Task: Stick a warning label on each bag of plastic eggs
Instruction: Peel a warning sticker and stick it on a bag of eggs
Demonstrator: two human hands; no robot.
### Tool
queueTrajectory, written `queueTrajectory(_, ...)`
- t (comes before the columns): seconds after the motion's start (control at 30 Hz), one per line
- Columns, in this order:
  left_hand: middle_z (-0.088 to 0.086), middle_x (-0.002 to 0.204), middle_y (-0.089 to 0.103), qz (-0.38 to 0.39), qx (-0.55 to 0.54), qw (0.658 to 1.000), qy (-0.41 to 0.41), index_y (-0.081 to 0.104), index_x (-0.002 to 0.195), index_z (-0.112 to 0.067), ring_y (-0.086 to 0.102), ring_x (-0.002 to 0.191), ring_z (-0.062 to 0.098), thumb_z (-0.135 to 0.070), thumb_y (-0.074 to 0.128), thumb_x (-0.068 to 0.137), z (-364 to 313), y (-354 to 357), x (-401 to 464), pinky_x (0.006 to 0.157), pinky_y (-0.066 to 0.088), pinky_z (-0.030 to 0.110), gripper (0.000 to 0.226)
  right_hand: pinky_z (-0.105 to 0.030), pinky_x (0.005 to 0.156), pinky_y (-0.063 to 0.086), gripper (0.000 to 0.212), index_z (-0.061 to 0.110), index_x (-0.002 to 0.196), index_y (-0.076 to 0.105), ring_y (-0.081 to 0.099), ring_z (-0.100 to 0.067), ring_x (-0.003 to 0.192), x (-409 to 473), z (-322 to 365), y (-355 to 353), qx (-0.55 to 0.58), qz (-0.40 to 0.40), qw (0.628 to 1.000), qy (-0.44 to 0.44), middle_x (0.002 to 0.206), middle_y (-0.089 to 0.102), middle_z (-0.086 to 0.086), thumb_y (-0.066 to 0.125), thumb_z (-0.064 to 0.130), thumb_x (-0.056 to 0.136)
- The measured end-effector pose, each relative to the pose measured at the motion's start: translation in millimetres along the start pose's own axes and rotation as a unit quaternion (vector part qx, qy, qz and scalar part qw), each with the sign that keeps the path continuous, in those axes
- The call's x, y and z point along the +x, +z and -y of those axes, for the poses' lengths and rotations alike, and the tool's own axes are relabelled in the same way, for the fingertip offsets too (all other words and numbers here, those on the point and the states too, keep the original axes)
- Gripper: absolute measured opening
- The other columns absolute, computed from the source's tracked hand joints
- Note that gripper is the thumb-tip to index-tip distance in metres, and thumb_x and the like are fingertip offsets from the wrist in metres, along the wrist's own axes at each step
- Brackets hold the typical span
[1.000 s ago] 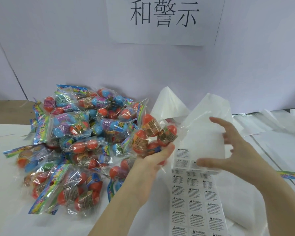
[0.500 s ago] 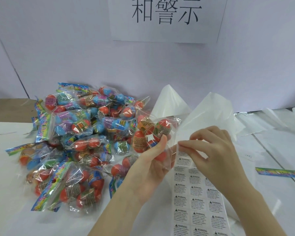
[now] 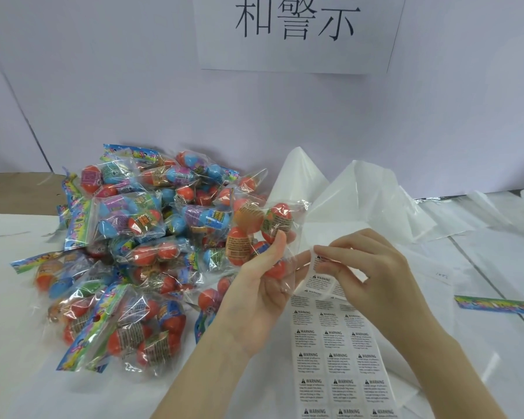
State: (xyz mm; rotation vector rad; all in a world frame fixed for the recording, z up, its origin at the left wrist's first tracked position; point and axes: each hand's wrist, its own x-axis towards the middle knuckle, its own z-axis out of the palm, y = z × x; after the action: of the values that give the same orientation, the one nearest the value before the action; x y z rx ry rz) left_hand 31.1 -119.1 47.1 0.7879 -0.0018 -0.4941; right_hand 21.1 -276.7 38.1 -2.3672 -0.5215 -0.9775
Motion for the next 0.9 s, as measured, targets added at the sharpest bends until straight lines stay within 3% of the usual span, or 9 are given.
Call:
queueTrajectory(0.17,0.038,0.128,0.040,0.002,0.015,1.000,0.017,0.075,0.082,-0.017,0.058,0.115,0.034,-0.032,0.069,0.066,0.8,2.8,-1.1,0.101,0.042,0.034,0.023,-0.025,0.061,0.044,0.012,0.008,0.077,0.076,0.058,-0.015,0.066,0.4,1.2,0.7,-0.037,-0.022,0.999,-0.015,0.069,0.067,0.001,0.071,0.017,0.070)
queueTrajectory(0.37,0.020,0.097,0.055,0.006,0.012,1.000,0.017,0.075,0.081,-0.015,0.059,0.115,0.031,-0.028,0.070,0.069,6.5,-2.8,2.9,0.105,0.041,0.034,0.018,-0.026,0.056,0.042,0.005,0.007,0.068,0.073,0.060,-0.021,0.056,0.3,3.4,1.7,-0.076,-0.060,0.994,-0.047,0.063,0.067,0.000,0.072,0.012,0.070)
queueTrajectory(0.53,0.010,0.093,0.067,0.009,-0.017,1.000,0.012,0.075,0.082,-0.012,0.065,0.101,0.023,-0.024,0.082,0.061,7.3,-6.7,6.4,0.094,0.051,0.027,0.025,-0.033,0.045,0.048,0.020,0.008,0.066,0.073,0.061,-0.024,0.049,-2.8,3.2,4.2,-0.118,-0.070,0.986,-0.097,0.060,0.067,-0.001,0.067,0.019,0.081)
queueTrajectory(0.9,0.009,0.101,0.065,0.021,-0.035,0.999,-0.009,0.071,0.093,-0.009,0.059,0.102,0.020,-0.022,0.088,0.053,6.5,-9.4,7.9,0.094,0.047,0.027,0.046,-0.031,0.049,0.045,0.011,0.009,0.065,0.069,0.059,-0.022,0.054,-3.0,8.6,5.6,-0.156,-0.054,0.981,-0.106,0.064,0.064,-0.001,0.072,0.013,0.075)
